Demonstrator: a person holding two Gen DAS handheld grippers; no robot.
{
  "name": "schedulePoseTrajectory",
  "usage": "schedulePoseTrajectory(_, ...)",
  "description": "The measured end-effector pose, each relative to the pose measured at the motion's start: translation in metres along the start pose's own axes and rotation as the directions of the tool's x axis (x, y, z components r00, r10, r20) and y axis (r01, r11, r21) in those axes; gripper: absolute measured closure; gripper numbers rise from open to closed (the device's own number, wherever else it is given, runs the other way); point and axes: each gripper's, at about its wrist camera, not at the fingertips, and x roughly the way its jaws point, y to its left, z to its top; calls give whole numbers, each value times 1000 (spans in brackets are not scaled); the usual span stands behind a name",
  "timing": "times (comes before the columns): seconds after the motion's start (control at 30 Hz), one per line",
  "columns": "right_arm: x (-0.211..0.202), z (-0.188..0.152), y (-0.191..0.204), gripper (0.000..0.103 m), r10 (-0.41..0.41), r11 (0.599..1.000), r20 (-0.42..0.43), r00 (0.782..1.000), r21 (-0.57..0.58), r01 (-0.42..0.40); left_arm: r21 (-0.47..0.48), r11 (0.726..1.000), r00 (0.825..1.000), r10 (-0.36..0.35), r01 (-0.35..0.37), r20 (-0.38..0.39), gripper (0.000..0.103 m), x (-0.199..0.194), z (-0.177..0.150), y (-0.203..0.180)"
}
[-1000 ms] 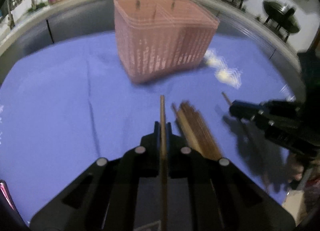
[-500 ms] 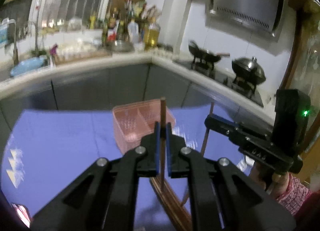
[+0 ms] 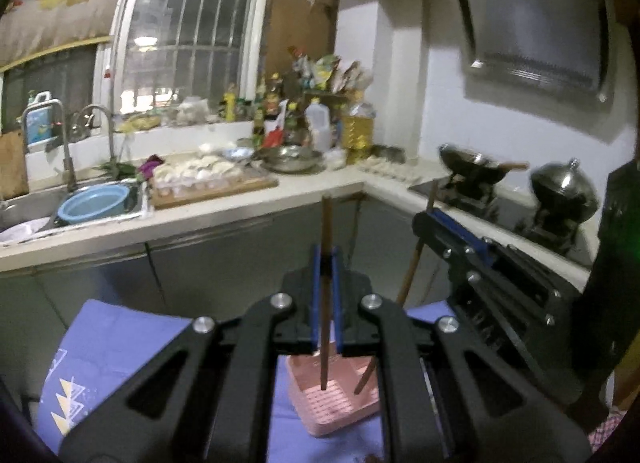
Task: Organize utensils
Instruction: 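Lift both held chopsticks and drop them into the pink caddy, then bring both open grippers back down to the chopstick pile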
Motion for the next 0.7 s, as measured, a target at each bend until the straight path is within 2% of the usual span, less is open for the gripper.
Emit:
schedulePoseTrajectory(0.1, 19, -33, 4, 98, -10, 1000, -57, 998, -24, 9, -23, 1000, 997, -3, 1, -75, 98, 24, -31, 3)
schedulePoseTrajectory(0.2, 25, -59, 1, 98, -3, 1000, -119, 993, 2, 4, -44, 998, 991, 34, -40, -127, 98, 35, -60, 8)
schedulePoseTrajectory(0.23, 23, -62, 1, 97, 1, 1000, -125, 992, 11, 0, -48, 998, 989, 44, -51, -140, 97, 36, -64, 8)
schedulePoseTrajectory(0.27, 19, -65, 0, 97, 8, 1000, -130, 992, 20, -6, -59, 996, 987, 54, -63, -151, 89, 34, -67, 10)
schedulePoseTrajectory(0.3, 15, -66, 1, 95, 11, 1000, -127, 992, 27, -7, -67, 995, 987, 61, -71, -148, 83, 32, -71, 11)
schedulePoseTrajectory(0.33, 10, -66, 1, 90, 12, 999, -122, 992, 33, -8, -78, 994, 988, 69, -81, -137, 72, 28, -73, 13)
schedulePoseTrajectory(0.37, 4, -65, 2, 84, 16, 999, -115, 993, 41, -12, -90, 992, 990, 79, -90, -118, 66, 21, -75, 14)
schedulePoseTrajectory(0.4, -4, -63, 2, 67, 32, 998, -101, 994, 52, -27, -103, 990, 992, 88, -97, -93, 66, 11, -76, 15)
schedulePoseTrajectory(0.43, -11, -62, 5, 54, 34, 998, -92, 995, 54, -29, -114, 988, 993, 96, -104, -72, 65, 1, -77, 16)
schedulePoseTrajectory(0.5, -34, -57, 10, 47, 43, 998, -48, 998, 55, -41, -146, 983, 994, 107, -109, -23, 65, -24, -79, 19)
schedulePoseTrajectory(0.6, -73, -57, 13, 46, 54, 995, 3, 999, 81, -54, -182, 976, 992, 127, -120, 28, 65, -57, -86, 25)
schedulePoseTrajectory(0.7, -118, -73, 17, 46, 57, 992, 22, 998, 109, -59, -226, 967, 991, 127, -113, 47, 65, -88, -104, 34)
